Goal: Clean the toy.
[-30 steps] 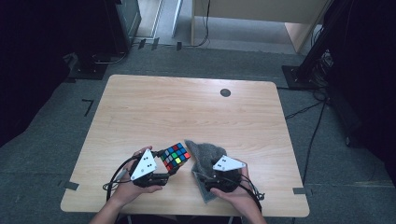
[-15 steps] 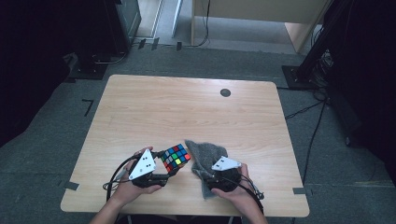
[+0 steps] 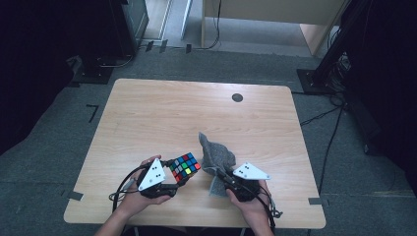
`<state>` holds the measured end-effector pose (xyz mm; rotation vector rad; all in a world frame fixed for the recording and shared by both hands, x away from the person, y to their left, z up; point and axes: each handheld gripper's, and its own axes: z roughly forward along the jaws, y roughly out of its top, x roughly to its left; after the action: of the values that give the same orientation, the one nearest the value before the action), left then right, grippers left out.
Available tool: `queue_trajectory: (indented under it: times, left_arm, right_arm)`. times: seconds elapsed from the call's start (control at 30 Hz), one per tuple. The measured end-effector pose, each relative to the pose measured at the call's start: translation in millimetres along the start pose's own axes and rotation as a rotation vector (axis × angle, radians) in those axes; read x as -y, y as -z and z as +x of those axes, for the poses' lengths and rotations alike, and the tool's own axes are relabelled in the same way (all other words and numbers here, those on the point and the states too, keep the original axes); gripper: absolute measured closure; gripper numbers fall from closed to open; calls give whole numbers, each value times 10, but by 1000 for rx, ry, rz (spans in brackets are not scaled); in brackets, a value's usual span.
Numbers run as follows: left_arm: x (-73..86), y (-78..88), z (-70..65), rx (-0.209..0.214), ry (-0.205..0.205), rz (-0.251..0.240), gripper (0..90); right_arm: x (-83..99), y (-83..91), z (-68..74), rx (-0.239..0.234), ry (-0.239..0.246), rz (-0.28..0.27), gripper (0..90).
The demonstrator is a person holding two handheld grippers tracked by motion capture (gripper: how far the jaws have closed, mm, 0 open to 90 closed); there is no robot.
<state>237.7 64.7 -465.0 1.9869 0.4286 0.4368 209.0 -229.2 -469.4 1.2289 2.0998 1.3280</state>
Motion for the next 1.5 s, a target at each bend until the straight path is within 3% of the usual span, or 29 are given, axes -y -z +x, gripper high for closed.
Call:
queue_trajectory:
  times: [0.03,0.07,0.1,0.13,0.17,0.2,0.27,0.33,0.43,0.53,0.7,0.9,1.0,1.03,1.1,1.17,1.27,1.33,1.5]
  left_arm:
    - [0,-5,-8,0,-8,4,339]
    - [2,-12,-21,2,-10,5,339]
    - [3,-22,-33,5,-15,6,339]
    - [4,-34,-49,7,-22,11,339]
    - [4,-66,-92,14,-38,21,339]
    - [4,-66,-92,14,-38,21,339]
    - [-2,-100,-150,21,-62,33,339]
    - [-15,-132,-216,32,-85,38,339]
    - [-50,-152,-302,56,-102,31,339]
    - [-88,-140,-344,61,-117,30,339]
    - [-90,-117,-336,69,-119,23,340]
    - [-92,-98,-290,66,-99,15,340]
    - [-89,-98,-261,53,-90,25,340]
    - [-84,-105,-261,45,-92,33,340]
    - [-76,-121,-269,39,-98,45,340]
    - [-82,-125,-288,45,-104,44,340]
    - [-103,-110,-316,37,-120,40,341]
    - [-111,-85,-302,44,-108,24,341]
    - [-125,-62,-279,43,-92,7,341]
  right_arm:
    - [-35,54,14,-18,-22,-39,766]
    - [-35,54,14,-18,-22,-39,766]
    - [-105,157,55,-69,-48,-112,766]
    - [-105,157,55,-69,-48,-112,766]
    - [-171,236,122,-128,-59,-168,766]
    - [-171,236,122,-128,-59,-168,766]
    - [-228,291,214,-181,-59,-200,765]
    - [-284,305,358,-228,-26,-213,762]
    - [-286,284,434,-240,-22,-195,759]
    - [-248,216,457,-236,-19,-172,754]
    - [-188,174,322,-209,-83,-162,752]
    - [-131,136,184,-115,-115,-112,752]
    - [-152,177,199,-122,-120,-136,752]
    - [-188,223,259,-150,-112,-163,751]
    - [-205,237,303,-161,-100,-171,750]
    - [-228,222,419,-175,-62,-154,748]
    - [-206,188,420,-171,-61,-150,744]
    - [-157,155,310,-152,-115,-144,744]
    - [-85,113,193,-129,-179,-116,744]
